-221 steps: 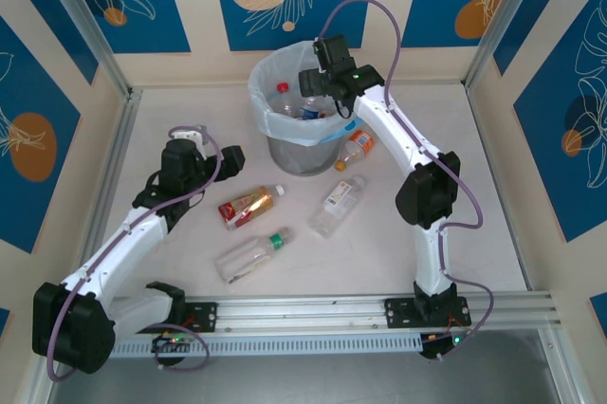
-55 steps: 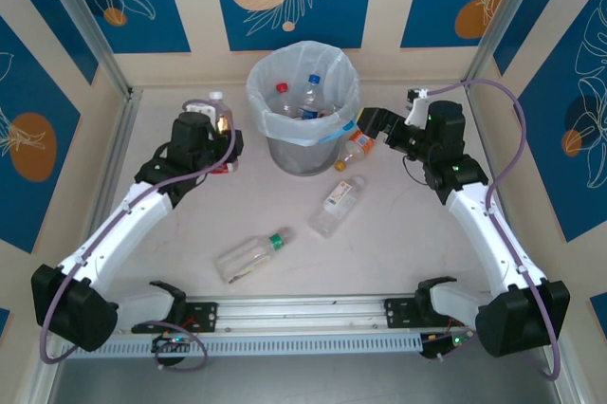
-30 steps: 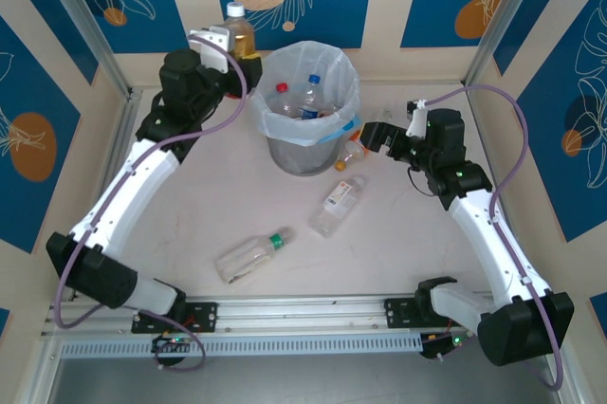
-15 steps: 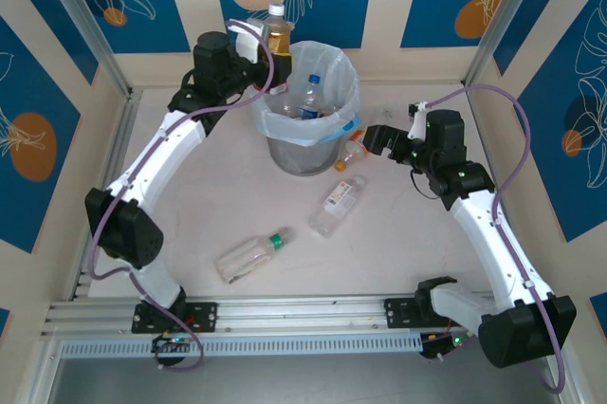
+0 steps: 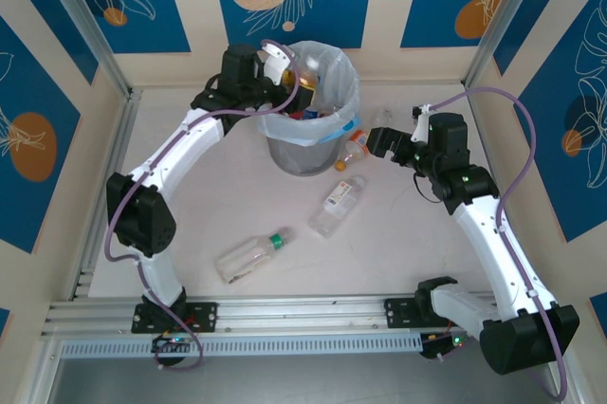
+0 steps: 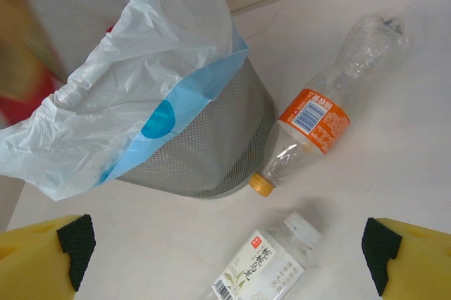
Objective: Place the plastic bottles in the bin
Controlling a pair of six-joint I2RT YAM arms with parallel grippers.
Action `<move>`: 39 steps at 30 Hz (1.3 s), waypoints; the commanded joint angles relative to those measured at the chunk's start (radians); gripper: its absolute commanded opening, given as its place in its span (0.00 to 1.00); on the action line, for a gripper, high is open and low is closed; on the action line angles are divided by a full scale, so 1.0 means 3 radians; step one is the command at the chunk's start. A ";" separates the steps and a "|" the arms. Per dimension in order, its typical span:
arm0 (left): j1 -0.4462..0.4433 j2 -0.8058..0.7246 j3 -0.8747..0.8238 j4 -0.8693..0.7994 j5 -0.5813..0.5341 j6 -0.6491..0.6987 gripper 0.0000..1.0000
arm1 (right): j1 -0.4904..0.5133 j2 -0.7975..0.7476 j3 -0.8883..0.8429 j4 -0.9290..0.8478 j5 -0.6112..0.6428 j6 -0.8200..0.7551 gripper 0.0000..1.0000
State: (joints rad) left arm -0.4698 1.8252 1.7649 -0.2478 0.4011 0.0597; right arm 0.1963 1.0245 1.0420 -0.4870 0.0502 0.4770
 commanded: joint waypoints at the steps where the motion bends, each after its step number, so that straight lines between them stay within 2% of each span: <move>1: -0.0019 0.0002 0.0153 -0.0170 0.0183 0.0187 0.87 | 0.0016 -0.0024 0.0081 -0.0034 0.0048 -0.0039 1.00; 11: -0.0019 -0.0102 0.0128 -0.0157 0.0253 0.0002 0.99 | 0.0011 0.0061 0.0084 -0.0017 0.0078 0.0024 0.99; 16: -0.0016 -0.0280 -0.0079 0.0017 0.0256 -0.0107 0.99 | 0.0016 0.0145 0.0086 -0.0007 0.0123 0.0095 0.99; 20: -0.0017 -0.0476 -0.0309 0.0219 0.0152 -0.0235 0.99 | 0.0015 0.0251 0.0009 0.0010 0.0275 0.0461 0.99; 25: -0.0018 -0.0824 -0.0791 0.0656 0.0148 -0.0387 0.99 | 0.0048 0.0372 -0.0163 0.0008 0.0226 0.0815 1.00; 33: -0.0017 -0.1404 -0.1718 0.1358 -0.0398 -0.0818 0.99 | 0.0208 0.0411 -0.0349 0.0027 0.0589 0.1205 1.00; 39: -0.0016 -0.1896 -0.2430 0.1599 -0.1088 -0.1165 0.99 | 0.0496 0.0430 -0.0559 0.0185 0.0708 0.1709 0.99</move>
State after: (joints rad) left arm -0.4698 1.3235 1.1084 0.1417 0.2081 -0.2142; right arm 0.3061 1.1496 0.9024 -0.4644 0.2150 0.8845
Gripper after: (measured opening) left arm 0.992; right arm 0.995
